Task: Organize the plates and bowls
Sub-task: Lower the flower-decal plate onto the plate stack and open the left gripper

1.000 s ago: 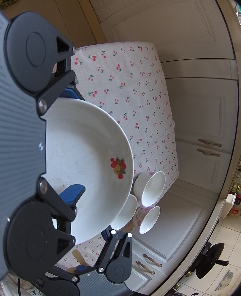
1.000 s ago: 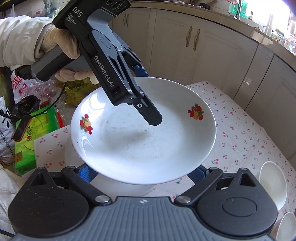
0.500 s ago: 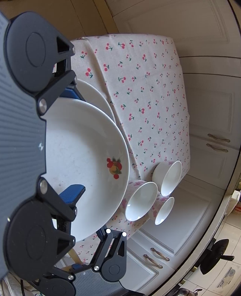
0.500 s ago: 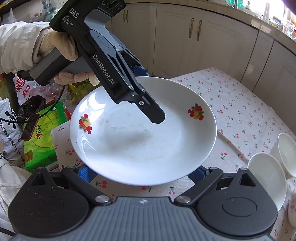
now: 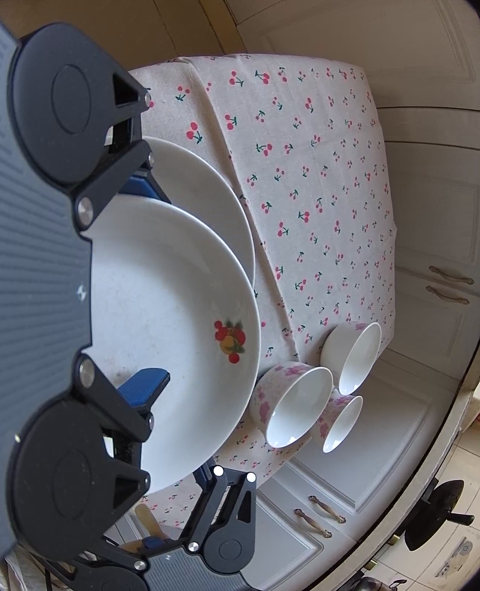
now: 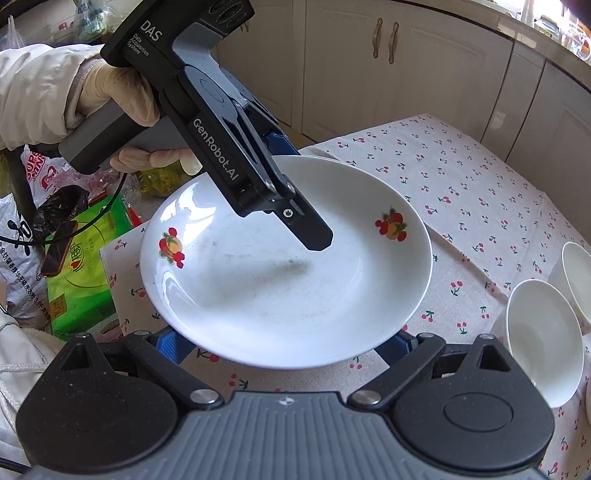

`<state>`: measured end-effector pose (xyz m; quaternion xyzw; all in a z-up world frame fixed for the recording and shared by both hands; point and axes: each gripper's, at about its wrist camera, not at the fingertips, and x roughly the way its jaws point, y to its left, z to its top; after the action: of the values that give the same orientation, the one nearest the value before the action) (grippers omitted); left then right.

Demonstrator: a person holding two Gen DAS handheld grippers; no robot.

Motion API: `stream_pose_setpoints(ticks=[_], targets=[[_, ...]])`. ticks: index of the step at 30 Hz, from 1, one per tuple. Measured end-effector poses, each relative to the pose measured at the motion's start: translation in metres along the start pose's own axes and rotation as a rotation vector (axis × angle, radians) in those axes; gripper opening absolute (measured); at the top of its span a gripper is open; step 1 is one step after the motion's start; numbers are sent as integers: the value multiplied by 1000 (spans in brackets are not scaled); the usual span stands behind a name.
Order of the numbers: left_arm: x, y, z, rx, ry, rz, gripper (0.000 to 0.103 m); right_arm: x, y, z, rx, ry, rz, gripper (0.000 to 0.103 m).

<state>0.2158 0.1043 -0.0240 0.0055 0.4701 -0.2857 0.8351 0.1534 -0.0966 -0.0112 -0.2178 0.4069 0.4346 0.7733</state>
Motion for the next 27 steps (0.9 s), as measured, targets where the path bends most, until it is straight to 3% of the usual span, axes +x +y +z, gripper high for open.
stream_pose_setpoints(ticks=[10,27], targets=[[7,3,0,6,20,-4,90,0,-2,0,33,18,6,100],[7,9,5,53,48,52,90,-5,-3,3,49,9,1,100]])
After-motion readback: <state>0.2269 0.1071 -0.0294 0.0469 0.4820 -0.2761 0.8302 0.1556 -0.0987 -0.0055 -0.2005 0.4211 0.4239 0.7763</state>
